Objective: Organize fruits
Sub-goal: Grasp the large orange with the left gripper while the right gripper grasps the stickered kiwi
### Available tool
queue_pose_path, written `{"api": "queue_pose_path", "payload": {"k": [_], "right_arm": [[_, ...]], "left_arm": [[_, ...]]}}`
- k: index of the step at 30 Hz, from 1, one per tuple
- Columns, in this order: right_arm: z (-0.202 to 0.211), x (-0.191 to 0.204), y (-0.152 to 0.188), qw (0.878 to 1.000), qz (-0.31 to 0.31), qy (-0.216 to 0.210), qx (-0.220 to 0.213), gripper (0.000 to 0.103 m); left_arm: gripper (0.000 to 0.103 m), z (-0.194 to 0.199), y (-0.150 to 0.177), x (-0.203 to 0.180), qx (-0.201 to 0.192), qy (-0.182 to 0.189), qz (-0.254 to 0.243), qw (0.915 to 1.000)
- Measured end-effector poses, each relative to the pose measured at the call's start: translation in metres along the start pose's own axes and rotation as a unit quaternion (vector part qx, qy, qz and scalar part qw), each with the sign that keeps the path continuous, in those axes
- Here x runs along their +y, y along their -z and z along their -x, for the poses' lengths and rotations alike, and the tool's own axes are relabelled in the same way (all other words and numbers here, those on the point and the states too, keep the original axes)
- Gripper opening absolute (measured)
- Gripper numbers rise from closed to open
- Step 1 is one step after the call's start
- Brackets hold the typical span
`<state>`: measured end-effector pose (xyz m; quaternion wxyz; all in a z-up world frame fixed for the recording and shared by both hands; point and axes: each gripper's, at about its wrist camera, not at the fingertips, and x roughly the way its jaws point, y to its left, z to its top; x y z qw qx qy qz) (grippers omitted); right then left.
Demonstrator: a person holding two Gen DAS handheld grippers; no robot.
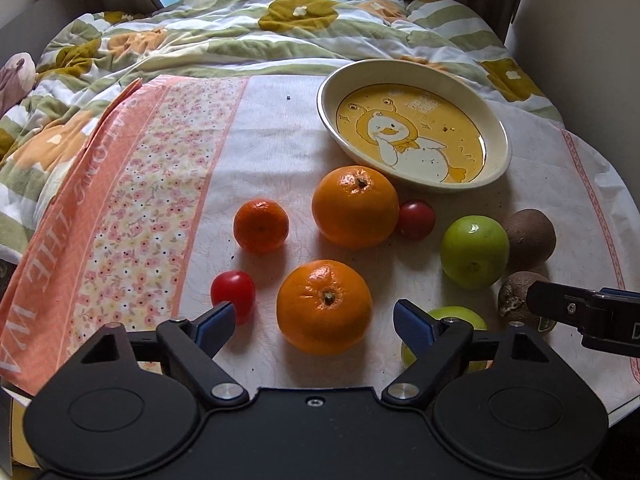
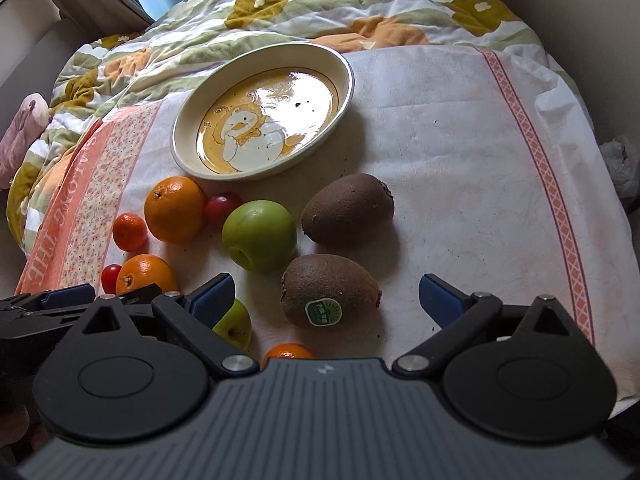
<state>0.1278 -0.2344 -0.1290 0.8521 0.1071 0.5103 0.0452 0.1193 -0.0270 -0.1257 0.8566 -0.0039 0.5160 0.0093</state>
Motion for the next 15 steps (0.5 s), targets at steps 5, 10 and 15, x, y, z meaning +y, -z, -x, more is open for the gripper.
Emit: {"api": "queue_pose_path", "payload": {"k": [5,10,15], "right_arm": [[-0.015,-0.006,-0.001,1.000,-0.006,-0.009,0.021,0.103],[-0.026,-0.011,-0.002,0.999,-0.018,-0.015,0.036,0.103],[-0.032,-0.014,-0.001,0.998,-0.034,-0.028,0.042,0.103]], "left_arm": [[0.074,-0.017,-0.001,-0.002,0.020,-0.003,0.009,0.9997],[0.073,-0.025,-0.001,-0.003,0.033,-0.007,0.007,0.9994],[0.064,-0.028,0.000,-0.006,0.031,-0.001,0.006,0.9995]]}}
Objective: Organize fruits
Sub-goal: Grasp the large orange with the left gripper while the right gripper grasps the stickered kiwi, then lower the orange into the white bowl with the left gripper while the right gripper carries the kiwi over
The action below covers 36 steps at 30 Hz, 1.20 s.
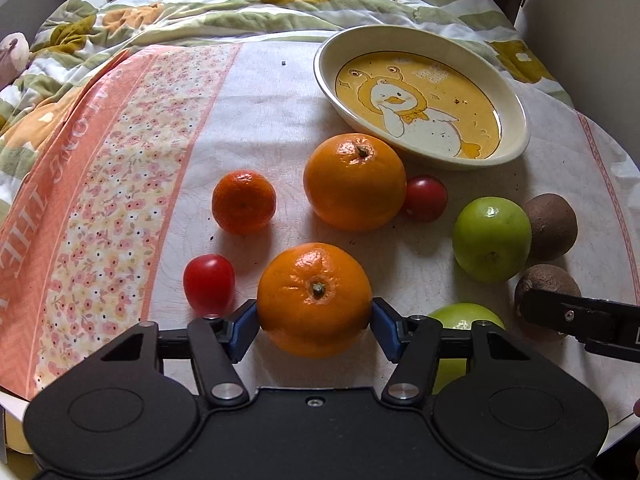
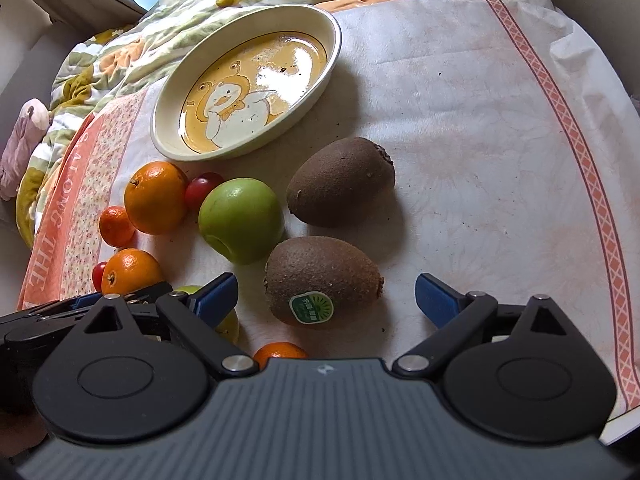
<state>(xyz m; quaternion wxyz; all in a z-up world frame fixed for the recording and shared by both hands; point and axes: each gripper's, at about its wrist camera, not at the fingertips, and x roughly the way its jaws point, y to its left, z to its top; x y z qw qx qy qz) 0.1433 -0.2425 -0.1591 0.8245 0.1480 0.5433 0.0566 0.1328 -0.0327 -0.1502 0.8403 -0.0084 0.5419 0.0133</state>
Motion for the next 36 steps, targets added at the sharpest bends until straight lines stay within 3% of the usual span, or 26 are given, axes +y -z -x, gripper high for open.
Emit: {"api": "queue_pose_path", "payload": {"k": [12,20,36], "right_arm": [[-0.007,0.003,-0.003,1.000,0.005,-0.009,0.000,0.092],[-0.007,0.007,-0.002,1.000,0.011,0.009,-0.009,0.081],[0.016,0.005,-0.003,0.999,0.016,0.011,-0.037,0.080]], "left_arm": [[0.064,0.004,0.007,-0.001,-0.016,-0.003,0.000,0.9999],[0.064,0.010,0.011,0.000,-0.028,-0.003,0.001,0.9996],[0.064,0.046,0.004,-0.001,-0.068,-0.003,-0.009,0.9977]]}}
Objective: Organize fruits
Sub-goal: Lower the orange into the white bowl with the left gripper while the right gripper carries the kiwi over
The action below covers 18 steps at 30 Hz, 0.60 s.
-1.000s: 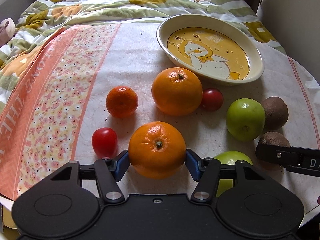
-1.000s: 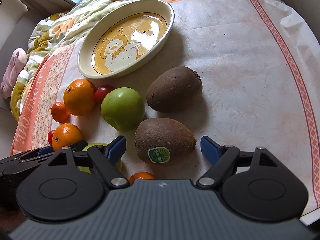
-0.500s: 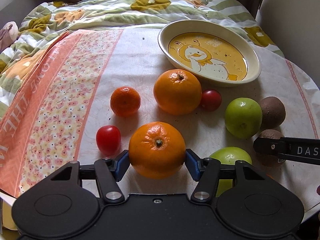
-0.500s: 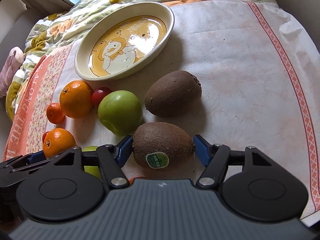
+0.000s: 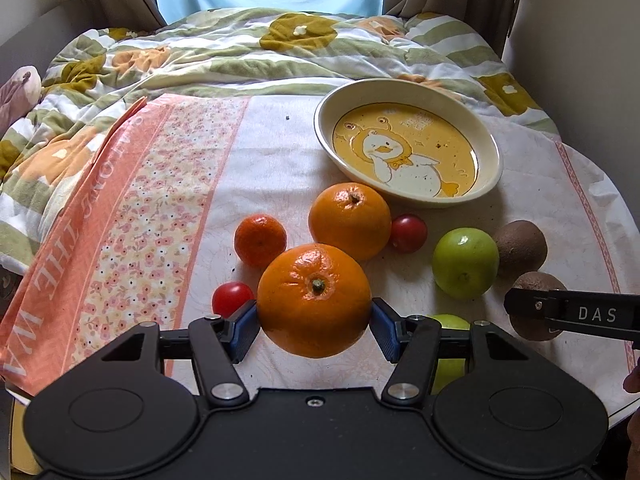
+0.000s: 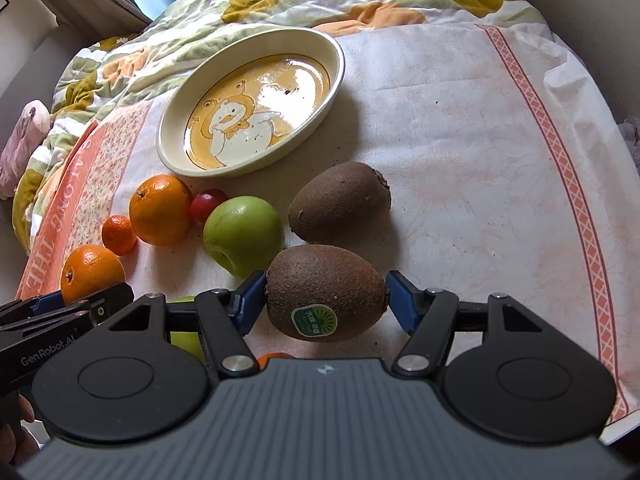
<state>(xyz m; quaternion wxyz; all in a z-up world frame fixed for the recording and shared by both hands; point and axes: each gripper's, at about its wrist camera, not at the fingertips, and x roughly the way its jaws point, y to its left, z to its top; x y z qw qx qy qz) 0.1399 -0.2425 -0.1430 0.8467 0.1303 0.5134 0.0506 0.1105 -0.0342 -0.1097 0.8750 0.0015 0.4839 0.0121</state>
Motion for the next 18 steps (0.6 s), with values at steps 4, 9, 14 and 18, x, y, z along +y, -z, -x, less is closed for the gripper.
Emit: {"api": "queue_pose_path", "payload": {"k": [4,9,14,18], "right_arm": [[0.020,-0.004,-0.010,1.000,0.002,-0.005,-0.016,0.080],[0.050,-0.005,-0.034,0.999,0.020,-0.013,-0.045,0.080],[0.076,-0.004,-0.065,0.996,0.036,-0.019,-0.081,0.080],[0.086,0.001,-0.089,0.994,0.039,-0.018,-0.100,0.080]], "left_arm": [[0.064,0.016,-0.013,-0.004,-0.020,0.004,-0.002,0.9998],[0.064,0.043,-0.034,-0.009,-0.059,0.006,-0.004,0.9982],[0.064,0.062,-0.061,-0.011,-0.094,0.012,-0.008,0.9955],[0.064,0.064,-0.083,-0.011,-0.107,0.021,-0.020,0.9938]]}}
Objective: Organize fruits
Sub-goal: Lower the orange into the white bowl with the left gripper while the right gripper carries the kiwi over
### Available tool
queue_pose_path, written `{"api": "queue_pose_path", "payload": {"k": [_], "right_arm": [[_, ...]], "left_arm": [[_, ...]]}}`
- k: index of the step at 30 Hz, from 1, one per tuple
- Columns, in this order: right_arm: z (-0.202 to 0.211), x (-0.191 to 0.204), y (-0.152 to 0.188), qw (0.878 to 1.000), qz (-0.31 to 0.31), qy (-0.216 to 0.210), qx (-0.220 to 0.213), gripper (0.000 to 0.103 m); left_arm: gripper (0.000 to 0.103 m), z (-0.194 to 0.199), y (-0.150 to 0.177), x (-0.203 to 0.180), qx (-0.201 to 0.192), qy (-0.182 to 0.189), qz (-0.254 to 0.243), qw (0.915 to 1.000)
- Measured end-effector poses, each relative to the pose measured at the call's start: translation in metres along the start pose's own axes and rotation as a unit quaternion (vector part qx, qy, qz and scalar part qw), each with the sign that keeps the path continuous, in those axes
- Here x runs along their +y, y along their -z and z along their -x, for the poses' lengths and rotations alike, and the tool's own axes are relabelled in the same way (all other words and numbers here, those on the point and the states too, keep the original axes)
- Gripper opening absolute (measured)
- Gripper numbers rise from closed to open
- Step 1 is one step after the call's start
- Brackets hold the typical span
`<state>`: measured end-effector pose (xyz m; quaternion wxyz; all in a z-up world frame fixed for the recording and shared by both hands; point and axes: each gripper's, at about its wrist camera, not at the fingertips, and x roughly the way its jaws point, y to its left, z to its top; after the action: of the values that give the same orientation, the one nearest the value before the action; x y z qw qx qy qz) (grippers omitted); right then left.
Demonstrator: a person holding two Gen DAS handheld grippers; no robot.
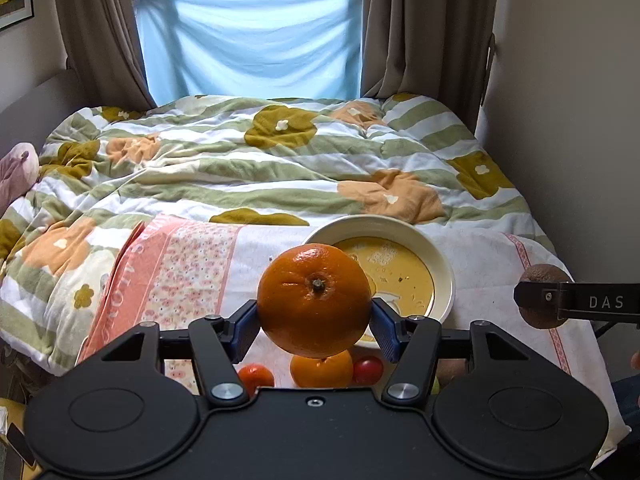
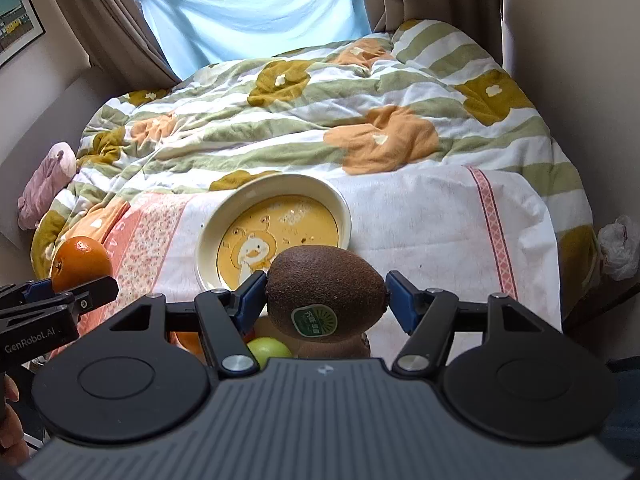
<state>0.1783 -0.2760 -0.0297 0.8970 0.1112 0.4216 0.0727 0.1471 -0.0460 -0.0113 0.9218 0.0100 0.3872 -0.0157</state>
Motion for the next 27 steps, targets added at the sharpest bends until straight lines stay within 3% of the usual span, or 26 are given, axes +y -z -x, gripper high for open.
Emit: {"api": "queue_pose_path", "payload": {"k": [7,16,27], "right_arm": [[-0.016,0.005,-0.035,1.000,-0.008,-0.003,-0.008,0.080],[-0.080,0.018,-0.065,0.999,-0.031,0.005,0.019,0.080],[-0.156,0.018,-0.087,0.996,-0.067,0.040,0.038,0.080]], "left_arm": [[0.064,-0.029,-0.033,0.003,-0.004,0.024,-0.038,0.9990],[0.064,-0.100,-0.060,0.005,0.027,0.055,-0.090,0.9940],[0.064,-0.191,-0.063,-0.019,0.069,0.095,-0.190,0.9747]]}}
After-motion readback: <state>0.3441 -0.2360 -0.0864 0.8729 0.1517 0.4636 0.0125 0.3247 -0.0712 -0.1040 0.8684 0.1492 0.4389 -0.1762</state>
